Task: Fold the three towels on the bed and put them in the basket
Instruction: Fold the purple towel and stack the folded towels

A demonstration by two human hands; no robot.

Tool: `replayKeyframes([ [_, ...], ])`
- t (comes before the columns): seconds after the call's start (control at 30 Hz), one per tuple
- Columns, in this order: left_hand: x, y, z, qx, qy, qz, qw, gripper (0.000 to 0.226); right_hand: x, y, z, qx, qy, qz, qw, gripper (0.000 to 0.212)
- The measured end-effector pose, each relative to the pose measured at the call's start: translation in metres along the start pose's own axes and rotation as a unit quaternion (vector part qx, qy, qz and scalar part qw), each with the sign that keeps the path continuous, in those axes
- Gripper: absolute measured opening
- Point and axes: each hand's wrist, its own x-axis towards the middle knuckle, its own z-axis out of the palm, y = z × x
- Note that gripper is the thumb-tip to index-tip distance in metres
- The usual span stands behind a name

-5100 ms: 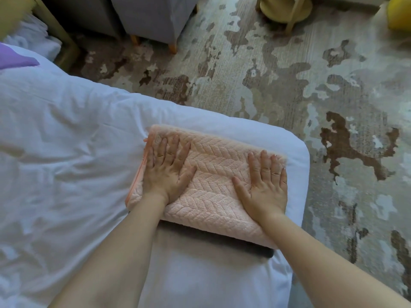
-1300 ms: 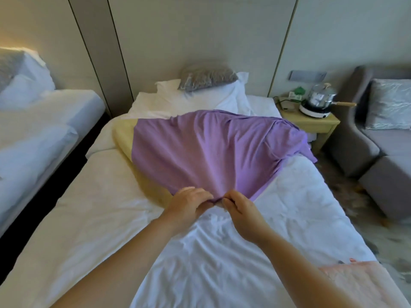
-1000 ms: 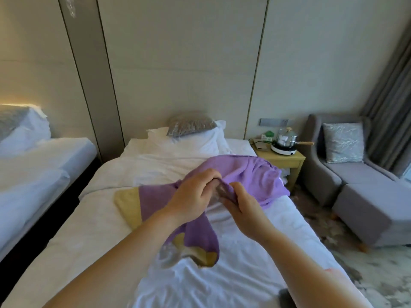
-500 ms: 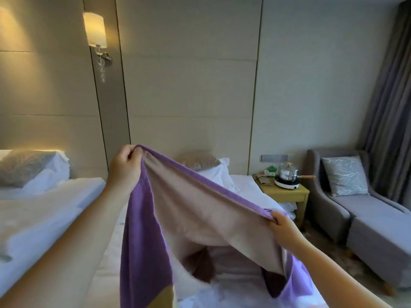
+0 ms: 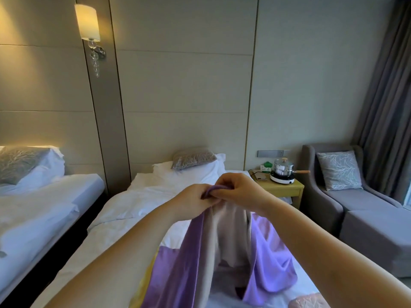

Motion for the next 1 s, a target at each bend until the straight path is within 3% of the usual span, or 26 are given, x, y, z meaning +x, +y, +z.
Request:
replayKeyframes([
  [0.07, 0.008, 0.009, -0.005, 0.046, 0.04, 0.028, 0.998, 0.022, -0.005, 0.01, -0.011, 0.012, 0.027, -0.01, 1.0, 0.003],
  [0.2, 0.021, 0.034, -0.021, 0.034, 0.139, 0.057, 0.988, 0.017, -0.016, 0.038, -0.022, -0.013, 0.074, 0.018, 0.997, 0.013],
  [0.33, 0.033, 0.053, -0.04, 0.044, 0.236, 0.045, 0.97, 0.028, -0.018, 0.057, -0.022, 0.055, 0.124, 0.076, 0.988, 0.011],
  [0.47, 0.038, 0.059, -0.053, -0.048, 0.29, 0.048, 0.955, 0.036, -0.01, 0.045, -0.025, 0.089, 0.234, 0.014, 0.968, 0.014],
  [0.57, 0.042, 0.06, -0.057, -0.224, 0.265, -0.006, 0.938, 0.044, -0.008, 0.03, -0.017, 0.076, 0.218, -0.082, 0.97, 0.039],
  [0.67, 0.045, 0.062, -0.057, -0.309, 0.245, -0.017, 0.919, 0.045, -0.007, 0.026, -0.001, -0.007, 0.183, -0.126, 0.975, 0.044],
  [0.9, 0.054, 0.056, -0.047, -0.371, 0.26, -0.03, 0.891, 0.039, -0.006, 0.035, 0.043, 0.062, 0.105, -0.072, 0.99, 0.009],
  [1.0, 0.06, 0.055, -0.047, -0.376, 0.283, -0.031, 0.882, 0.038, -0.007, 0.043, 0.053, 0.028, 0.143, -0.071, 0.987, 0.04],
])
